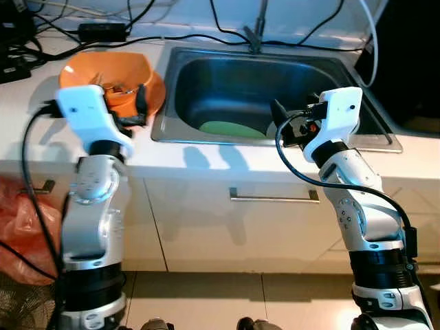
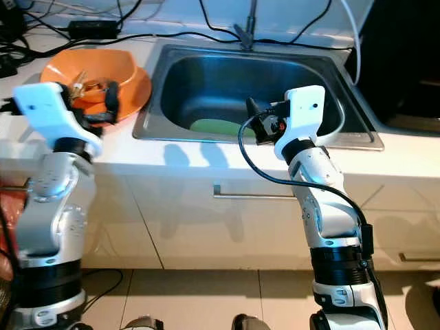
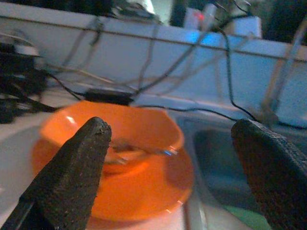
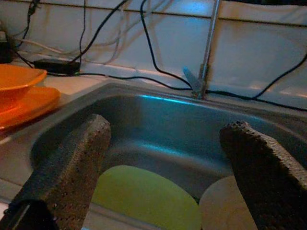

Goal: Kitchen organization

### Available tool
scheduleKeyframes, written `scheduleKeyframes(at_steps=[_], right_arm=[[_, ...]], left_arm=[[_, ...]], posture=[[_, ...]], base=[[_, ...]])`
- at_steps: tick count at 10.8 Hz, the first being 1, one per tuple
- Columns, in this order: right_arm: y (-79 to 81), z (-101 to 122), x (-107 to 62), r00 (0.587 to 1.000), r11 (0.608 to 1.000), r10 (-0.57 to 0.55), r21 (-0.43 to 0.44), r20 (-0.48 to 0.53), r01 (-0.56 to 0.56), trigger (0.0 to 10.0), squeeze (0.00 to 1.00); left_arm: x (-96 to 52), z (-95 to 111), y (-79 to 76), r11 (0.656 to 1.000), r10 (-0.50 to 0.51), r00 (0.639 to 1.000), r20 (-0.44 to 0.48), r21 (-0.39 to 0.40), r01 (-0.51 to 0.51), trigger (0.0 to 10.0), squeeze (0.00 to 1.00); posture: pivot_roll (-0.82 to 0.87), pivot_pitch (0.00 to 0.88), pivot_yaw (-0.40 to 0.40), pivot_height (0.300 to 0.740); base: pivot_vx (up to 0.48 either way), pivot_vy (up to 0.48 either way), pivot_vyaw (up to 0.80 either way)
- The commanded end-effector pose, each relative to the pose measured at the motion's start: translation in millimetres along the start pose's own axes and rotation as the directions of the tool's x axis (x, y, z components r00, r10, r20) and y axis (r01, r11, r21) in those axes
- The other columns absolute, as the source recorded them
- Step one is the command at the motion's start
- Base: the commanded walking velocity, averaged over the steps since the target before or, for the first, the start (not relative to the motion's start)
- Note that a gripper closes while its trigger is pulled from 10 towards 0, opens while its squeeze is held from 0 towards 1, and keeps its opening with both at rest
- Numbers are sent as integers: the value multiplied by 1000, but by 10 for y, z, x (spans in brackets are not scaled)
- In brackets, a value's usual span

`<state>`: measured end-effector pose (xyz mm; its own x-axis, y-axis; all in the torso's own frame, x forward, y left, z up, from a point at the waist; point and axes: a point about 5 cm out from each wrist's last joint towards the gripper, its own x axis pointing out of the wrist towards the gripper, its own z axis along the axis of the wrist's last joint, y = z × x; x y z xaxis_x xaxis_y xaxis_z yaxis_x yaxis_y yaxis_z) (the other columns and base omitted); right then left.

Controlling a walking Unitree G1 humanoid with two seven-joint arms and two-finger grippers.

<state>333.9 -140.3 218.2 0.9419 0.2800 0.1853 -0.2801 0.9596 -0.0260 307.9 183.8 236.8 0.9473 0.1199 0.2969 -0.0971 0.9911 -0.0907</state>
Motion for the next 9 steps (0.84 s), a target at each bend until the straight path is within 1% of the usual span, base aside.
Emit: scheduleKeyframes(at_steps=[1,3,4,6,7,9], right_arm=[[-24,22,6,1000,1000,-7,-15,13,7,10000,0],[-32,21,12,1000,1000,-4,-21,14,4,10000,0],[-25,24,21,1000,1000,-2,-23,16,3,10000,0],[1,16,40,999,1000,-18,-15,29,18,10000,0],[8,11,45,999,1000,-25,-12,33,25,10000,0],[2,6,32,999,999,-31,-12,37,31,10000,0]], left_arm=[[9,49,-16,1000,-9,1000,24,-5,9,10000,0],[2,24,-42,1000,-14,1000,16,-13,14,10000,0],[0,9,-50,1000,-17,1000,8,-17,17,10000,0],[48,35,-52,999,-47,999,11,-11,47,10000,0],[87,55,-48,999,-45,999,16,-5,45,10000,0],[109,91,-65,999,-37,998,45,19,36,10000,0]], posture=[[139,52,-43,740],[134,45,-45,740],[135,43,-42,740],[142,32,-11,740],[141,32,-4,740],[143,34,-8,740]], base=[[334,0,0],[338,0,0],[0,0,0],[0,0,0],[0,0,0],[0,0,0]])
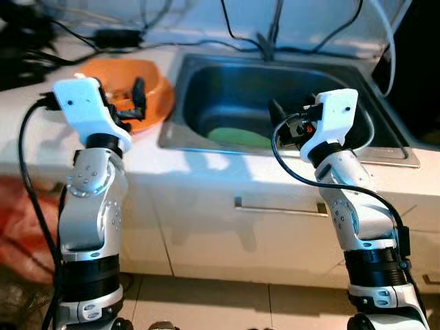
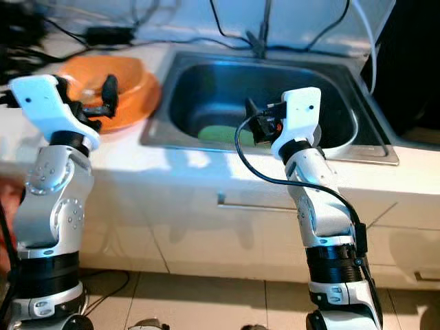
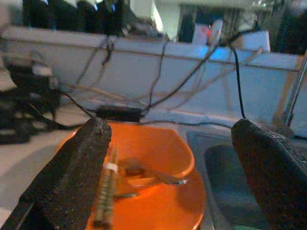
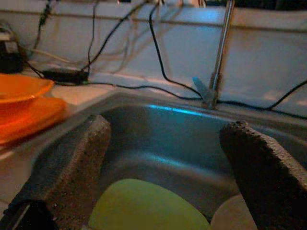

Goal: Kitchen organization

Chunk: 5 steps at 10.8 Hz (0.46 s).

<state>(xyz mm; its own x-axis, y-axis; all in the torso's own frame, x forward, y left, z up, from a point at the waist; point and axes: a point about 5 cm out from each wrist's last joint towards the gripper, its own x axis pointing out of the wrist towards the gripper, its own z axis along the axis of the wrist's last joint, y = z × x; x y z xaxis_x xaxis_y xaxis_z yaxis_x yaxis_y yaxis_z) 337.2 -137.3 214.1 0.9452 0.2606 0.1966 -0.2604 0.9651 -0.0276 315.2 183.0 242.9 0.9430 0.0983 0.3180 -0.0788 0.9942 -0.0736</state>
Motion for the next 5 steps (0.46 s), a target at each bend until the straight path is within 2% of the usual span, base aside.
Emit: scheduleKeyframes(at_steps=[1,5], right_arm=[[-17,54,2,1000,1000,-8,-12,27,8,10000,0],[6,73,30,999,1000,16,-21,37,-15,10000,0]], left_arm=[[27,59,-35,1000,1,1000,27,6,-1,10000,0],[25,61,69,999,39,999,14,-8,-39,10000,0]], posture=[[143,33,-14,740],[157,38,-23,740]], base=[[0,0,0],[0,0,0]])
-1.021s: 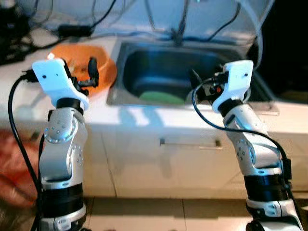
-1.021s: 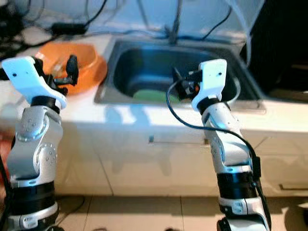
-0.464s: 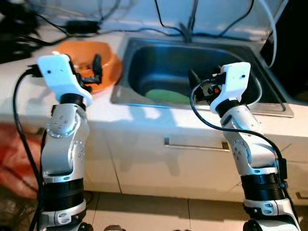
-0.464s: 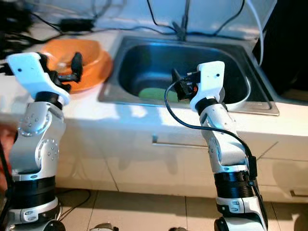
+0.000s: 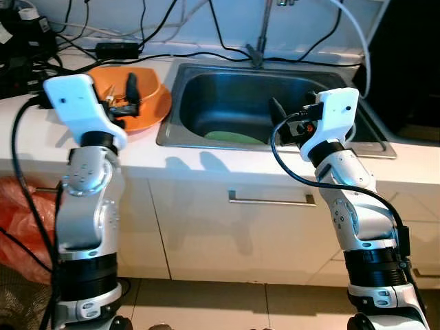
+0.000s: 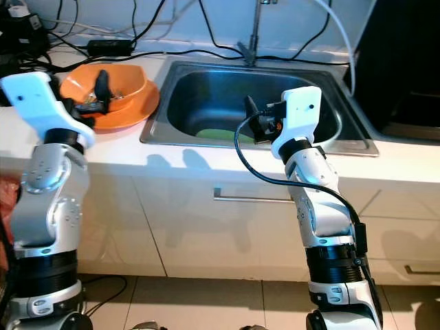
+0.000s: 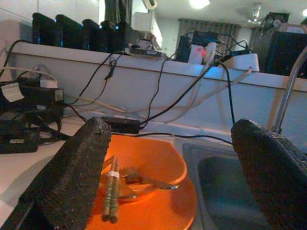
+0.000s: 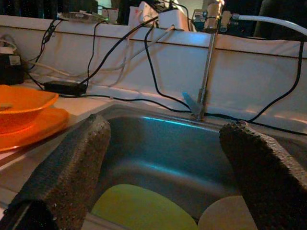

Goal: Kitchen organization

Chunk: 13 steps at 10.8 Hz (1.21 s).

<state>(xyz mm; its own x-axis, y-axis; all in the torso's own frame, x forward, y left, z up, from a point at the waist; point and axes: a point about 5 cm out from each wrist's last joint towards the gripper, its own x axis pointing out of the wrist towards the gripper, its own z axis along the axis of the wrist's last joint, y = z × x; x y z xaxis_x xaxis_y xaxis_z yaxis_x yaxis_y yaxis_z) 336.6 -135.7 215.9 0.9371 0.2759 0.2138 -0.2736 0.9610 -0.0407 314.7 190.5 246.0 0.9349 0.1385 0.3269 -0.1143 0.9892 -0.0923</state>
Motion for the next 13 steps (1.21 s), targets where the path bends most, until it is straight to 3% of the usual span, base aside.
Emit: scheduleKeyframes(at_steps=[1,4,8,13], right_arm=[[5,77,31,999,1000,3,-13,37,-2,10000,0],[16,280,9,989,999,19,-34,148,-14,10000,0],[5,261,-1,990,999,22,-45,142,-16,10000,0],[7,223,-20,993,999,23,-46,120,-18,10000,0]], left_arm=[[20,81,3,1000,-4,1000,28,0,4,10000,0],[30,201,20,1000,17,997,81,-1,-17,10000,0],[-9,100,-4,1000,8,1000,27,-11,-8,10000,0],[-38,24,-77,999,-27,999,-18,-20,27,10000,0]], posture=[[157,40,-22,740],[142,40,-26,740],[144,40,-31,740],[136,56,-37,740]], base=[[420,0,0],[419,99,0],[315,362,0],[0,0,0]])
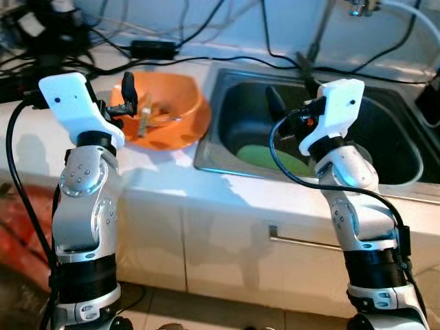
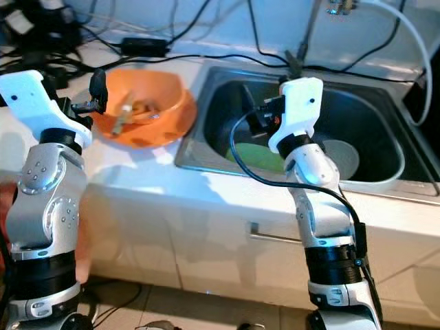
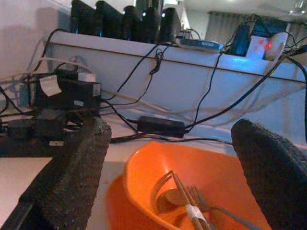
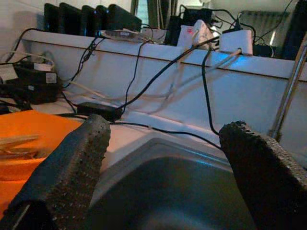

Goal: Kitchen organization

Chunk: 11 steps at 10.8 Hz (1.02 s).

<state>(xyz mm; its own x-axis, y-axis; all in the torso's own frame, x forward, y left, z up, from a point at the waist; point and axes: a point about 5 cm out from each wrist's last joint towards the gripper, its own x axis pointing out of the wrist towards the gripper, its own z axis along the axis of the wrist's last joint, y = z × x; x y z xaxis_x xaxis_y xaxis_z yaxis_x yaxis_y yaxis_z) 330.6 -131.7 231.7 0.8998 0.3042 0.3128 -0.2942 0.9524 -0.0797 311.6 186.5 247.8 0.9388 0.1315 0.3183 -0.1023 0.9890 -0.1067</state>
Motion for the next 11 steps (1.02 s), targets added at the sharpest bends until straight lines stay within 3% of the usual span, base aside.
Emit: scheduleKeyframes(at_steps=[1,3,4,5,7,8,9,11], right_arm=[[-48,46,-7,1000,1000,-7,-16,6,7,10000,0],[-46,40,-5,1000,1000,2,-20,-5,-2,10000,0],[-79,63,-5,1000,1000,7,-29,-5,-7,10000,0],[-119,75,-9,1000,999,5,-37,-5,-5,10000,0],[-123,70,-8,1000,999,17,-39,-12,-17,10000,0],[-64,74,-4,997,997,73,-29,-19,-73,10000,0],[48,71,-18,978,979,203,2,-46,-203,10000,0],[219,15,-140,908,915,403,12,-114,-404,10000,0]], left_arm=[[-50,-2,-46,999,-48,999,1,16,48,10000,0],[-189,-71,-12,996,-82,997,-18,43,82,10000,0],[-348,-146,70,994,-95,995,-39,53,97,10000,0],[-455,-181,181,997,-69,996,-60,23,71,10000,0],[-456,-161,241,998,-39,998,-56,-60,36,10000,0],[-450,-168,195,990,-78,995,-57,-119,71,10000,0],[-443,-198,147,979,-118,990,-77,-178,103,10000,0],[-404,-272,114,952,-141,983,-117,-288,103,10000,0]], posture=[[136,60,-39,740],[138,65,-39,740],[137,69,-39,740],[139,71,-39,740],[144,73,-49,740],[147,71,-53,740],[147,70,-52,740],[144,65,-52,740]], base=[[0,0,0],[0,0,0],[0,0,0],[0,0,0],[0,0,0],[0,0,0],[0,0,0],[0,0,0]])
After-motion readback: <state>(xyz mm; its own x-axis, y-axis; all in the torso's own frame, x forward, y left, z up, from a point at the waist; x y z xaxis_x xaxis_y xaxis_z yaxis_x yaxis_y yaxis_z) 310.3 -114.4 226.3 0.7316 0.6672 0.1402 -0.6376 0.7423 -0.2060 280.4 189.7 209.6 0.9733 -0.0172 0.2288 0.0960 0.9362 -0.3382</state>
